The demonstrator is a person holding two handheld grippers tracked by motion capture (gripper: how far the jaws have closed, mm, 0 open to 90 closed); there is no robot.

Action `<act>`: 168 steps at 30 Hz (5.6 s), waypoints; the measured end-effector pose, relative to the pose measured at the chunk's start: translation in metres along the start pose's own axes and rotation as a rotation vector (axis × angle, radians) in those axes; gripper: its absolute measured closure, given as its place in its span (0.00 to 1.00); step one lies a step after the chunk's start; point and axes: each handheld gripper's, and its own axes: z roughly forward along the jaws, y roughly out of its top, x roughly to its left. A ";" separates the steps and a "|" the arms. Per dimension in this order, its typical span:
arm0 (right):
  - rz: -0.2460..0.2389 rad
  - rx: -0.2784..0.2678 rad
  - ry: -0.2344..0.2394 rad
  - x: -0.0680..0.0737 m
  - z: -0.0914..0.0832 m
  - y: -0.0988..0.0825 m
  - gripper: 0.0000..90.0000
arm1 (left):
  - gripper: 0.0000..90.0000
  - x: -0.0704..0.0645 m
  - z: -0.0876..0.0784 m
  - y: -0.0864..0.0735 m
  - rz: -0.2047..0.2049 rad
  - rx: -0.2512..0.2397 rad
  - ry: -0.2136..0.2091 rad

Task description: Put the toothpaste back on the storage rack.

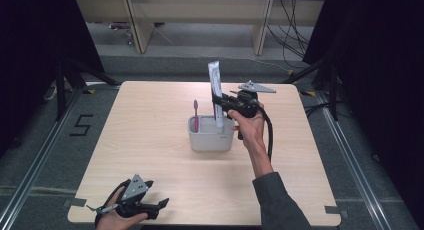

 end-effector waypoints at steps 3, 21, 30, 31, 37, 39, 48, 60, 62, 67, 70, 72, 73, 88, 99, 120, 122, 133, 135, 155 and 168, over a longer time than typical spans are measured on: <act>-0.004 0.009 0.001 0.000 0.002 -0.002 0.80 | 0.21 0.001 0.000 0.000 0.013 0.004 -0.004; -0.023 0.018 -0.016 -0.003 0.016 -0.020 0.80 | 0.21 0.000 0.000 0.000 0.018 0.011 -0.007; -0.006 0.043 -0.018 -0.002 0.020 -0.028 0.80 | 0.21 0.000 0.000 0.000 0.021 0.006 -0.010; 0.004 0.044 -0.019 -0.002 0.020 -0.029 0.80 | 0.21 0.000 0.000 0.000 0.021 0.006 -0.010; 0.003 0.060 -0.024 -0.003 0.022 -0.037 0.79 | 0.21 0.000 0.000 0.000 0.021 0.006 -0.009; 0.004 0.060 -0.025 -0.003 0.023 -0.040 0.79 | 0.21 0.000 0.001 -0.001 0.021 0.007 -0.007; -0.006 0.092 -0.020 -0.003 0.025 -0.047 0.79 | 0.21 0.000 0.001 0.000 0.021 0.011 -0.005; -0.026 0.116 -0.033 -0.005 0.026 -0.053 0.79 | 0.21 0.000 0.000 0.000 0.026 0.019 -0.011; -0.024 0.116 -0.041 -0.004 0.026 -0.054 0.78 | 0.21 0.000 0.000 0.000 0.025 0.018 -0.010; -0.036 0.118 -0.039 -0.005 0.026 -0.055 0.78 | 0.21 0.000 0.000 0.000 0.027 0.024 -0.008; -0.035 0.127 -0.032 -0.005 0.026 -0.056 0.77 | 0.21 0.000 0.000 0.000 0.027 0.018 -0.011; -0.062 0.124 -0.053 -0.006 0.026 -0.056 0.76 | 0.21 0.000 0.000 0.000 0.024 0.018 -0.012; -0.043 0.134 -0.036 -0.005 0.025 -0.055 0.76 | 0.21 0.000 0.000 0.000 0.024 0.018 -0.012; -0.082 0.172 -0.068 0.000 0.021 -0.056 0.70 | 0.21 -0.001 0.001 0.000 0.025 0.019 -0.012; -0.059 0.127 -0.094 0.009 0.008 -0.051 0.49 | 0.21 -0.002 0.001 -0.001 0.013 0.001 -0.009; -0.107 0.154 -0.032 0.024 -0.039 -0.053 0.26 | 0.21 -0.001 0.001 0.000 0.014 0.012 -0.009; -0.119 0.162 -0.033 0.024 -0.042 -0.054 0.26 | 0.21 -0.001 0.001 0.000 0.014 0.006 -0.011; -0.119 0.183 -0.040 0.025 -0.067 -0.061 0.27 | 0.21 -0.002 0.002 0.000 0.013 0.000 -0.012; -0.106 0.190 -0.040 0.026 -0.071 -0.063 0.27 | 0.21 -0.001 0.002 0.000 0.013 0.001 -0.011; -0.117 0.220 -0.093 0.010 -0.104 -0.085 0.27 | 0.21 -0.002 0.001 0.000 0.016 0.004 -0.010; -0.068 0.244 -0.090 0.018 -0.113 -0.102 0.22 | 0.21 -0.002 0.001 0.000 0.016 0.002 -0.009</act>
